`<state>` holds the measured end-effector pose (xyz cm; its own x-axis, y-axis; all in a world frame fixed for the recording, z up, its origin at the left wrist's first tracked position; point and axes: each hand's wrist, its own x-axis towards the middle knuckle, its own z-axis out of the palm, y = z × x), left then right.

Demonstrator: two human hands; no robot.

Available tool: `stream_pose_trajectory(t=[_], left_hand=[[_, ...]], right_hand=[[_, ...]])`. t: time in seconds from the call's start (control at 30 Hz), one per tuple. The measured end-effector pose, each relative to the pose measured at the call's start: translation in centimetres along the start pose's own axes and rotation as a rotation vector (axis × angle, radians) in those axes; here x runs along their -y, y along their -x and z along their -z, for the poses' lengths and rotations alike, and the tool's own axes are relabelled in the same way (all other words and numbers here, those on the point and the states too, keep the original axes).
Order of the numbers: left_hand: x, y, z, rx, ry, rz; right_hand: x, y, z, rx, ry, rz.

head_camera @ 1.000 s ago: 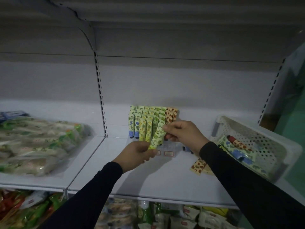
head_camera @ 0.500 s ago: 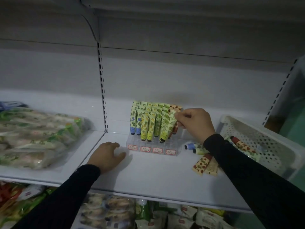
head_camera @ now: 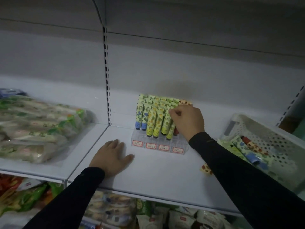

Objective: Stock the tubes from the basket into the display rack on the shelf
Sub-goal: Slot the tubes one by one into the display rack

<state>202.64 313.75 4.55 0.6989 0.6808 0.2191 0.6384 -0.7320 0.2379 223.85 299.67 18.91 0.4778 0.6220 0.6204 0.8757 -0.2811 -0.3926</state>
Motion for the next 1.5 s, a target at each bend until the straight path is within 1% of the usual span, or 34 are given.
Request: stream_pose_trajectory(t=[0.3, 0.5, 0.63, 0.83, 0.97, 1.1, 1.33, 1.5], left_hand=[[0.0, 0.1, 0.0, -0.033, 0.017, -0.018], [0.2, -0.1, -0.3, -0.046, 0.019, -0.017], [0.3, -0.1, -0.3, -0.057, 0.018, -0.025], [0.0, 0.0, -0.1, -0.065, 0.027, -0.027], [-0.3, 0.2, 0.3, -0.061, 0.019, -0.016], [-0.6, 0.3, 0.6, -0.042, 0.015, -0.002], [-0.4, 0.2, 0.4, -0.049, 0.014, -0.006], [-0.3, 0.2, 0.3, -0.043, 0.018, -0.010]], right_hand=[[-0.2, -0.1, -1.6, 0.000, 0.067, 0.031], [-0.9, -0.1, -2.4, 0.047, 0.086, 0.033], [-0.5, -0.7, -1.9, 0.098, 0.107, 0.053], [-0.2, -1.8, -1.0, 0.165, 0.102, 0.005], [-0.3, -2.4, -0.6, 0.198, 0.130, 0.009], [-0.5, -2.4, -0.7, 0.195, 0.134, 0.001], [-0.9, -2.8, -0.5, 0.228, 0.140, 0.051], [-0.9, -2.9, -0.7, 0.227, 0.110, 0.036]])
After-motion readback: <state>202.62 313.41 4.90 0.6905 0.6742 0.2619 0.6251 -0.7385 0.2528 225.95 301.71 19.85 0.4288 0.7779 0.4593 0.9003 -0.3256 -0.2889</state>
